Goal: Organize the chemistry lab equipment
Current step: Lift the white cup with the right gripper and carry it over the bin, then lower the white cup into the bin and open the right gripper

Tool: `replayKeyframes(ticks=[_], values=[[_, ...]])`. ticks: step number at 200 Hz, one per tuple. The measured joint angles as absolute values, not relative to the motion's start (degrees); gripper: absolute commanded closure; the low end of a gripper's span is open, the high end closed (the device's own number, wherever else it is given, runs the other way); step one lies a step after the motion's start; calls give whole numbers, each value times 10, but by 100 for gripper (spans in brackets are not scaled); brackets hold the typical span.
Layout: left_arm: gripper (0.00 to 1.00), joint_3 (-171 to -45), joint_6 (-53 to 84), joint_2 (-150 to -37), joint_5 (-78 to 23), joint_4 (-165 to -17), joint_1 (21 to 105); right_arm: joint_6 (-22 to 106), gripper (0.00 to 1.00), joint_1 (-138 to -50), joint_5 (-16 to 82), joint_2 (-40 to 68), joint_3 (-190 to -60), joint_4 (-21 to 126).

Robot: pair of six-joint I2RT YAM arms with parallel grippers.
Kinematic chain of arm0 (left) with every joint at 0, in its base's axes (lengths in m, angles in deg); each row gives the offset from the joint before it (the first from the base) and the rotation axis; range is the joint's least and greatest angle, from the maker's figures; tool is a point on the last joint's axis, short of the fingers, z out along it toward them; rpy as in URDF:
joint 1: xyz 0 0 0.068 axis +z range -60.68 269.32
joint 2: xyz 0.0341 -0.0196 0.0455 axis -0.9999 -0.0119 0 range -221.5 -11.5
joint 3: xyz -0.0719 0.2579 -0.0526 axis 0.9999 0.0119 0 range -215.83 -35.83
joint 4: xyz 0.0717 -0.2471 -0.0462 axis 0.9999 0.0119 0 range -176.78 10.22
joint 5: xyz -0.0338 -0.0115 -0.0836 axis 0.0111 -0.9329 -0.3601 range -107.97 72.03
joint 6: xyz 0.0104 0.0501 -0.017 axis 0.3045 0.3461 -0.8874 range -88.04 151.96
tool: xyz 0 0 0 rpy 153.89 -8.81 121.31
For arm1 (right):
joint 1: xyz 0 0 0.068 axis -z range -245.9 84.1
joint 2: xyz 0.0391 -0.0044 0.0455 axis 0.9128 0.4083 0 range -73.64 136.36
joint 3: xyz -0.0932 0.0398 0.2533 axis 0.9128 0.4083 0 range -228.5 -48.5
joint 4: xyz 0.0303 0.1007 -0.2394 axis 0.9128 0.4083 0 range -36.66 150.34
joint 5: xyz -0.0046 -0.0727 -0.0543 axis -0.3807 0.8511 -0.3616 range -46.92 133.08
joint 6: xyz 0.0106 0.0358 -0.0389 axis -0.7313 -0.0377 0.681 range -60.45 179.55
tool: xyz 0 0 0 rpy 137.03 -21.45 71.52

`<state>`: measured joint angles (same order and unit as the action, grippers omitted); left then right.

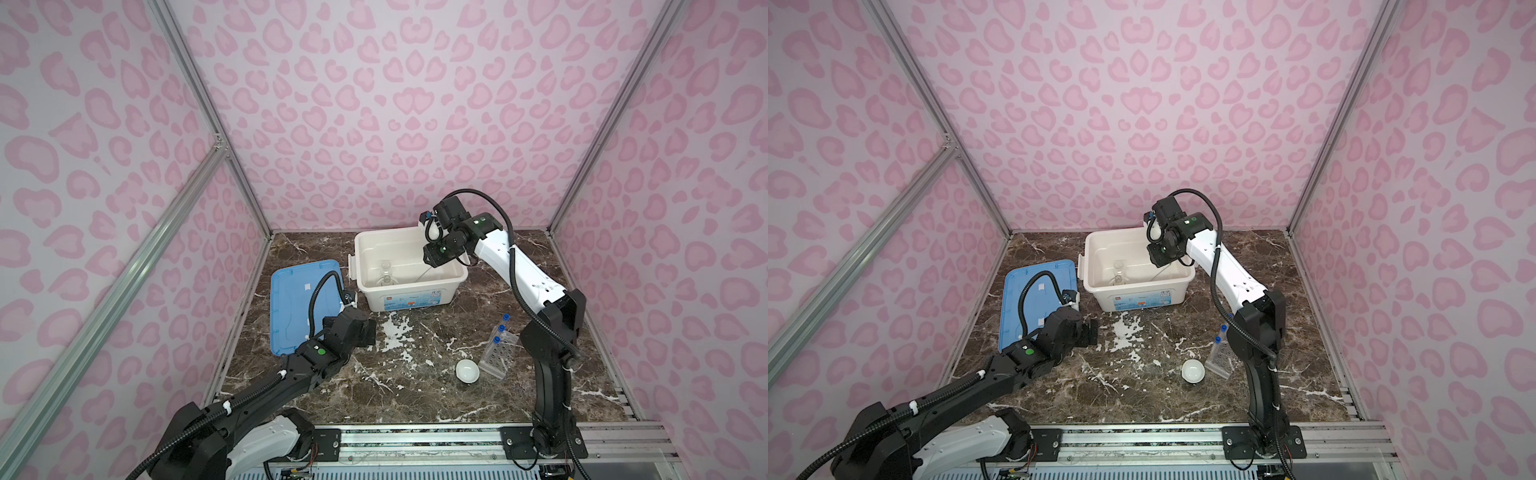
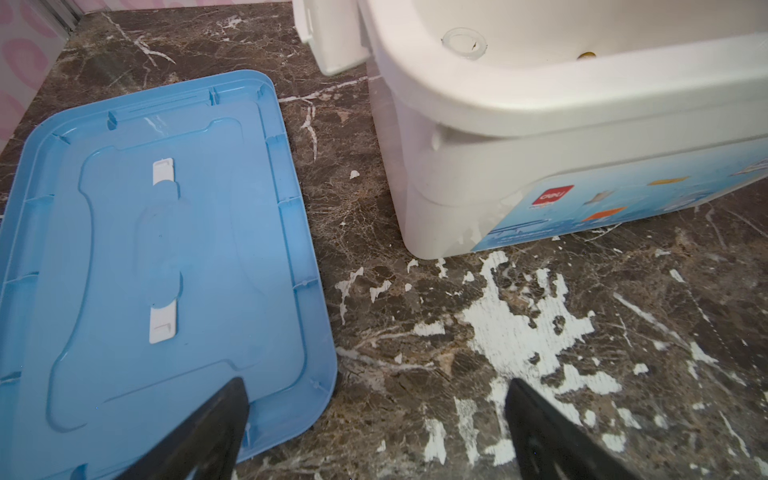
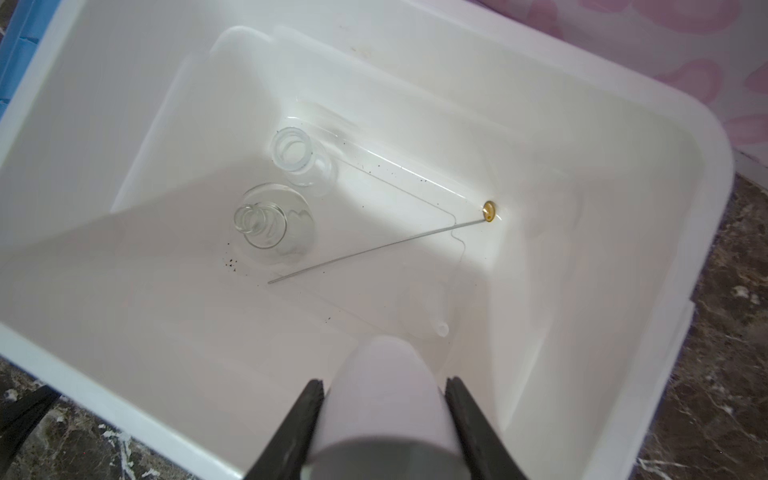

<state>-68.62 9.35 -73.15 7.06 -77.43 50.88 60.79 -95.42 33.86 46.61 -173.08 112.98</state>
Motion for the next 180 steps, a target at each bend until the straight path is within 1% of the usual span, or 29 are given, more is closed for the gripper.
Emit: replayKeyframes(ticks=[51, 137, 180], values=[[3, -686, 95, -734, 69, -774, 499, 606, 59, -947, 339, 553, -1810, 1134], [3, -681, 96, -732, 67, -775, 492, 591, 60, -928, 340, 668, -1895, 1150], [3, -678, 95, -732, 67, -775, 490, 585, 60, -924, 340, 704, -1923, 1159]])
